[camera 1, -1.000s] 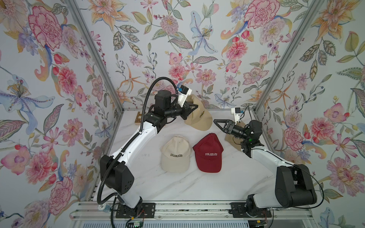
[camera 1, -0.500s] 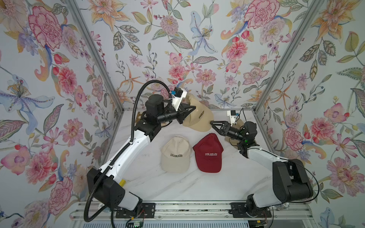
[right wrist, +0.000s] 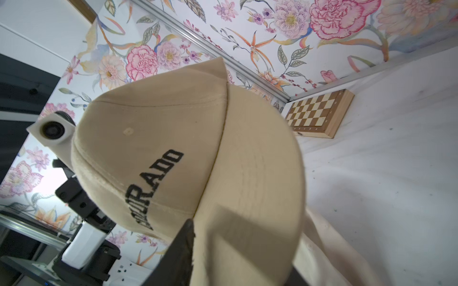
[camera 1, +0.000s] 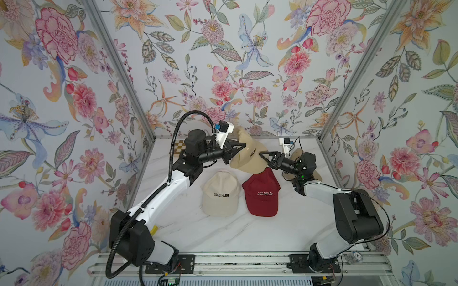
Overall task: Stack the baseball caps by color
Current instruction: Pick up the baseball cap from the center of the board.
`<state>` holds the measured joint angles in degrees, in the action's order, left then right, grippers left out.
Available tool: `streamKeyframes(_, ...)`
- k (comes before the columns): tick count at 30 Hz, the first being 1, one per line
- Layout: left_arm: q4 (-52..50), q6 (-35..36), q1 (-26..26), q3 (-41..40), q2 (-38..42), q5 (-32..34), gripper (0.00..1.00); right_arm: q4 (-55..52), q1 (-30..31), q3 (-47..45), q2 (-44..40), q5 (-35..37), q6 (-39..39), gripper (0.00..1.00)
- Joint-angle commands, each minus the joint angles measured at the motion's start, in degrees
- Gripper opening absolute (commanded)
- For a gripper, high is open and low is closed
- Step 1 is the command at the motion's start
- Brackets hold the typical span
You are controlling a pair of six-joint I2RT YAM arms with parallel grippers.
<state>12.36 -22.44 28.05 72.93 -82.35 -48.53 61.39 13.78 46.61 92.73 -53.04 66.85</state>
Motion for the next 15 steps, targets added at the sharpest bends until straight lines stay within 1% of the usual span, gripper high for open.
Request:
streamKeyframes(1,3.4,-0.8,0.3,-1.6,1.5,-2.1,0.00,3.6,0.1,1.9,-0.6,-1.3,0.4,0.16)
streamKeyframes(3,2.4,0.0,0.2,-2.1,1.6,-1.4,0.00,2.4,-0.6,1.8,-1.5,-1.8,-0.3,0.01)
streamKeyframes(5,1.4,0.2,-0.5,-2.6,1.8,-0.7,0.00,-0.2,-1.3,1.7,-2.8,-2.3,-2.2,0.00)
streamKeyframes(6,1.3,0.0,-1.0,-3.1,1.8,-0.7,0.06,-2.2,-1.6,1.8,-3.8,-2.7,-3.5,0.00)
streamKeyframes(7,1.4,-0.3,-1.5,-3.5,1.9,-0.8,0.16,-4.1,-1.8,2.0,-4.7,-3.0,-4.8,0.00)
streamKeyframes(9,1.4,-0.4,-2.4,-4.8,2.6,-0.3,0.49,-9.3,-2.4,2.4,-6.7,-3.7,-8.1,0.00)
streamKeyframes(11,1.6,-0.4,-3.2,-5.7,3.3,0.0,0.71,-14.1,-2.7,3.1,-8.6,-4.1,-11.5,0.00)
streamKeyframes(12,2.0,-0.4,-3.5,-6.2,3.7,0.0,0.79,-16.4,-2.8,3.5,-9.5,-4.3,-13.2,0.00)
streamKeyframes(13,2.4,-0.7,-3.8,-6.6,3.9,0.0,0.84,-18.3,-2.9,3.8,-10.3,-4.4,-14.7,0.00)
streamKeyframes(14,3.2,-1.2,-4.1,-7.0,4.1,-0.3,0.88,-20.3,-3.0,4.2,-11.0,-4.4,-16.2,0.00)
streamKeyframes(15,4.3,-1.8,-4.4,-7.4,4.1,-0.9,0.89,-22.3,-3.0,4.5,-11.7,-4.5,-17.7,0.00)
